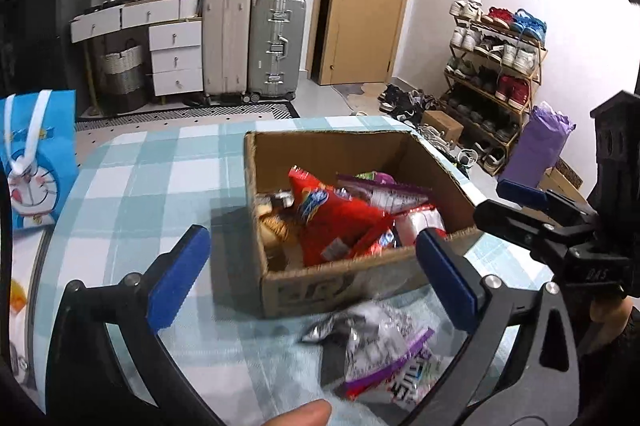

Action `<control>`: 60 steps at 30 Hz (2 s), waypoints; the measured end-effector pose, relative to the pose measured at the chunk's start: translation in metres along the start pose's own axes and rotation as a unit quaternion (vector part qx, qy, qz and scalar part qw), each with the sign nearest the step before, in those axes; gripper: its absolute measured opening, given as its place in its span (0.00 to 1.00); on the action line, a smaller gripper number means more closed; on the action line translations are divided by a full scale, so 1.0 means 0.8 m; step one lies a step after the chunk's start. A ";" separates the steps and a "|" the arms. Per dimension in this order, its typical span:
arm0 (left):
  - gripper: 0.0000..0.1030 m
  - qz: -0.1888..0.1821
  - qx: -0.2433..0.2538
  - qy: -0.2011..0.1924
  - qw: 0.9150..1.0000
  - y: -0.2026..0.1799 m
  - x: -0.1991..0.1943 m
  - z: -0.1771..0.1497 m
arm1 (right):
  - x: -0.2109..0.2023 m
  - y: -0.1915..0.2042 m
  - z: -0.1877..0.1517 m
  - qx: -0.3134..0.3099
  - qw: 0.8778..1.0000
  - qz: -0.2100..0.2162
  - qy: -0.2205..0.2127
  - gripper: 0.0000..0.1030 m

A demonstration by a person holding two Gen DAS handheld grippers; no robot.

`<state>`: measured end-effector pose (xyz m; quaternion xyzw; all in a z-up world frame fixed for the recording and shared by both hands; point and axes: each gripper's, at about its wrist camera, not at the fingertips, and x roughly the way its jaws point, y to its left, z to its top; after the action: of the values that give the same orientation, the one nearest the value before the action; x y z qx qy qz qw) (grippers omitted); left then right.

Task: Organize snacks
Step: 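Open both grippers to drop the bags into the box, then move both tools back over the remaining silver and orange snack bags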

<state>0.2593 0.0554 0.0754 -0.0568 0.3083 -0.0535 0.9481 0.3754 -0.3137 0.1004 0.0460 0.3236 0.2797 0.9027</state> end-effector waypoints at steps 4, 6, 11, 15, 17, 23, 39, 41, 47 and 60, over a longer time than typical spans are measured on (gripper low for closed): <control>0.99 0.018 0.001 0.004 1.000 0.001 -0.023 -0.020 | -0.015 0.003 -0.013 -0.001 1.000 0.006 0.008 1.00; 0.99 0.029 0.004 0.008 1.000 0.001 -0.032 -0.031 | -0.022 0.007 -0.020 -0.008 1.000 0.008 0.012 1.00; 0.99 0.048 0.013 0.012 0.999 0.001 -0.049 -0.054 | -0.028 0.012 -0.042 -0.012 0.999 0.008 0.030 1.00; 0.99 0.048 0.012 0.016 0.999 -0.001 -0.056 -0.066 | -0.030 0.016 -0.056 -0.014 0.999 0.011 0.042 1.00; 0.99 0.051 0.011 0.016 0.998 -0.001 -0.056 -0.072 | -0.032 0.018 -0.064 -0.018 0.999 0.012 0.050 1.00; 0.99 0.052 -0.001 0.027 0.998 0.006 -0.055 -0.086 | -0.031 0.029 -0.085 -0.040 0.996 0.011 0.077 1.00; 0.99 0.053 -0.010 0.042 0.998 0.020 -0.054 -0.094 | 0.002 0.076 -0.135 -0.154 0.976 0.016 0.156 1.00; 0.99 0.054 -0.008 0.044 0.998 0.019 -0.053 -0.095 | 0.002 0.079 -0.137 -0.154 0.975 0.023 0.159 1.00; 0.99 0.057 -0.002 0.051 0.997 0.016 -0.046 -0.098 | 0.010 0.093 -0.146 -0.151 0.974 0.038 0.167 1.00; 0.99 0.061 -0.011 0.067 0.996 0.027 -0.028 -0.105 | 0.046 0.091 -0.162 -0.128 0.971 0.036 0.197 0.99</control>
<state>0.1928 0.0738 0.0179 -0.0443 0.3749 0.0045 0.9260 0.2853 -0.2456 -0.0030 -0.1146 0.4546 0.3549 0.8089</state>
